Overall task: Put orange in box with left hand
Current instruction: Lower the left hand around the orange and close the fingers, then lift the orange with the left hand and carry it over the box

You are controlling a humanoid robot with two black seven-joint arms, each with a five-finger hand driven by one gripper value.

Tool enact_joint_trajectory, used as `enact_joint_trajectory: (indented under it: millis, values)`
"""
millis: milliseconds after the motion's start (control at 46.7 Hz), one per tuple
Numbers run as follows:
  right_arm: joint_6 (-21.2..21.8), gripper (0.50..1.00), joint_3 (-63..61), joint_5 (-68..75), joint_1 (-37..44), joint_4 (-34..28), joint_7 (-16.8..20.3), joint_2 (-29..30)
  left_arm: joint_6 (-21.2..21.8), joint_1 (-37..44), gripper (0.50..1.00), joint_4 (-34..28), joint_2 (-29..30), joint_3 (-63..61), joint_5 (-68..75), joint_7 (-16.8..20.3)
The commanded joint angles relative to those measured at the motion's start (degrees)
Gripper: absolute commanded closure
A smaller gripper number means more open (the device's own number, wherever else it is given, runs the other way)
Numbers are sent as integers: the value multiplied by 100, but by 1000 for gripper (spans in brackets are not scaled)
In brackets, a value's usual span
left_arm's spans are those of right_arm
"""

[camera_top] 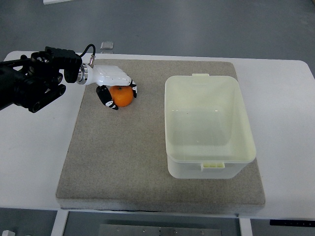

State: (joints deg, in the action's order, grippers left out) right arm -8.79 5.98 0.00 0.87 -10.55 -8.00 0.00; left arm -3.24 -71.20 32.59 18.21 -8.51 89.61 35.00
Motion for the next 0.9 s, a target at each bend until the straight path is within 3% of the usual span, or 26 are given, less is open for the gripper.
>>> enact_joint_trajectory:
  millis: [0,514,879]
  values:
    - [0,568,0,0,-8,0,0,0,86,-8,1000,2,-1,-19,-14,0]
    - [0,568,0,0,1,0,0,0,166,-307,1000,142,174,69,-119,0]
    - [0,568,0,0,-8,0,0,0,157,-799,1000,1609,965,754,-84,0]
